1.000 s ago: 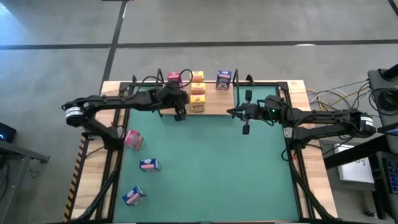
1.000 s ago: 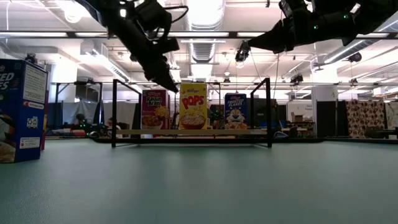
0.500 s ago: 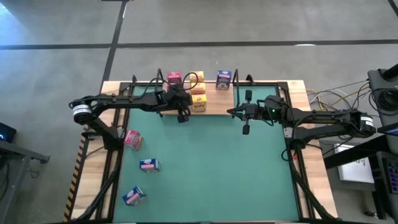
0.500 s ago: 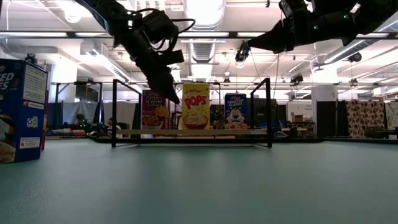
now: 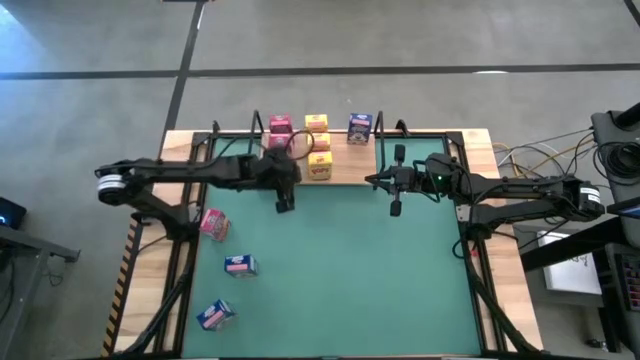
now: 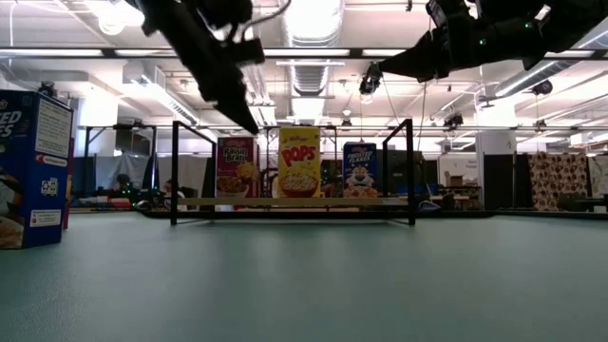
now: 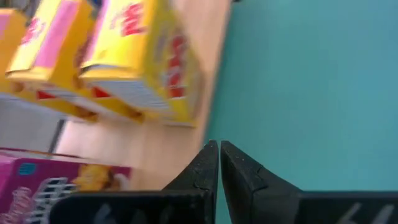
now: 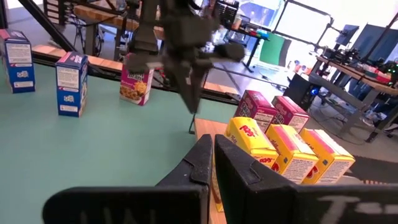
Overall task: Stack cereal on shelf
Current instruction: Put the top blue cereal box on the shelf aligned with the other blue cereal box
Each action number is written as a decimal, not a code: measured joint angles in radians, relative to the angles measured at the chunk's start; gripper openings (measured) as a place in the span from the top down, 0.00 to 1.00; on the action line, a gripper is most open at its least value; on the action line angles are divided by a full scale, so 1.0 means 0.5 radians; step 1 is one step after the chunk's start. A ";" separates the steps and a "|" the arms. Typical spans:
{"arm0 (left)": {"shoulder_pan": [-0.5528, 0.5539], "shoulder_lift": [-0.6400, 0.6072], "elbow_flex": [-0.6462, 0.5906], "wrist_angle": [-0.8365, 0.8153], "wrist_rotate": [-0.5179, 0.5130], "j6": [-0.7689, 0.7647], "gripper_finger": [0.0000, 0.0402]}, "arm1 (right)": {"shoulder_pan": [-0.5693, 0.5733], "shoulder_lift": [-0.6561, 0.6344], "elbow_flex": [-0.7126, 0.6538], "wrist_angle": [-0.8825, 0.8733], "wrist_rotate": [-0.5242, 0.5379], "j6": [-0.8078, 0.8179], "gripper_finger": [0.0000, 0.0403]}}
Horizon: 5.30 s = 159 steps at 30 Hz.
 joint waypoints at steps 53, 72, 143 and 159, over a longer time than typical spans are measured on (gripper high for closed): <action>-1.526 0.137 0.435 -1.771 0.406 -2.045 0.29 | 0.619 -0.301 0.070 -0.323 -0.004 0.195 0.98; -1.543 0.139 0.247 -1.681 0.335 -2.015 0.46 | 0.713 -0.301 0.070 -0.323 -0.003 0.210 0.98; -0.258 0.530 1.211 -0.198 -0.447 0.228 0.78 | 1.087 -0.617 0.089 -0.543 -0.003 -0.006 0.98; 0.014 1.077 1.759 -0.643 -0.182 0.416 0.78 | 1.087 -0.615 0.087 -0.579 -0.002 0.000 0.98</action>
